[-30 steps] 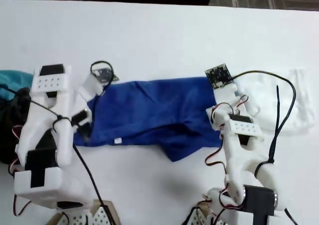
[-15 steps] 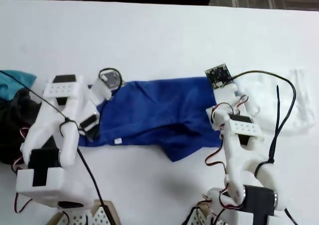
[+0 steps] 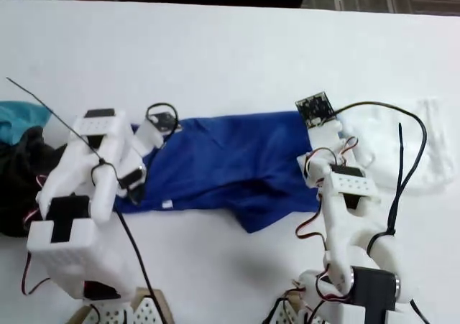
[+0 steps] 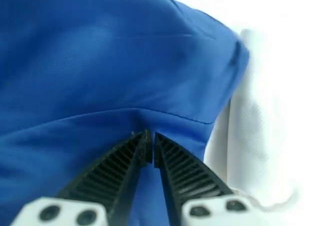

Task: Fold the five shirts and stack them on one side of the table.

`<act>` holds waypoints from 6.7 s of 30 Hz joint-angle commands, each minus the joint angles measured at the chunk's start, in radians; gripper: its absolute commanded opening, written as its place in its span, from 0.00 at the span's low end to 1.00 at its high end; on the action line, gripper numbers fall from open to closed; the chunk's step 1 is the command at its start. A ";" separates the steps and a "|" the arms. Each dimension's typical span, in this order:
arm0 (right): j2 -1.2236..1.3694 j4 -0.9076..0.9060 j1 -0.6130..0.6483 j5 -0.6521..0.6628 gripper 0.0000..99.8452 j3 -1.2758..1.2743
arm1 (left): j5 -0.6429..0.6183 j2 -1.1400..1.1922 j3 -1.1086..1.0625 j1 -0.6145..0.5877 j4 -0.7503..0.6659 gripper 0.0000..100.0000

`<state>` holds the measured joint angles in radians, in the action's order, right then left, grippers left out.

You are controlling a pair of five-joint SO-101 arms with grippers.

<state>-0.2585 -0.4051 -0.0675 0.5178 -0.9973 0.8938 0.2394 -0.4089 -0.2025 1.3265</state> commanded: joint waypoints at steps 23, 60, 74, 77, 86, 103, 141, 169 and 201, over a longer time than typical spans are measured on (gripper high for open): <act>0.001 0.016 -0.002 0.000 0.02 0.000 | 0.072 -0.081 0.242 -0.003 0.304 0.03; 0.001 0.016 -0.002 0.000 0.02 0.000 | 0.068 -0.081 -0.005 -0.003 0.120 0.03; 0.001 0.018 -0.002 0.000 0.02 0.000 | 0.129 -0.074 0.285 -0.089 0.342 0.03; 0.001 0.018 -0.002 0.000 0.02 0.000 | 0.160 -0.074 0.285 -0.098 0.374 0.03; 0.001 0.028 -0.002 0.000 0.02 -0.002 | 0.210 -0.074 0.180 -0.104 0.354 0.03; 0.001 0.028 -0.002 0.000 0.02 -0.002 | 0.206 -0.072 0.090 -0.129 0.222 0.03; -0.314 -0.748 0.380 0.232 0.16 -0.003 | -0.560 0.324 0.522 0.167 -0.169 0.19; -0.591 -0.812 0.381 0.183 0.09 -0.020 | -0.658 0.331 0.526 0.137 -0.229 0.19; -0.110 -0.866 0.398 0.170 0.20 0.296 | -0.658 0.333 0.530 0.138 -0.227 0.19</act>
<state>-0.3015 -1.2352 0.3084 0.6958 -0.7104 0.2509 0.5646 0.0913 -0.0552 1.1469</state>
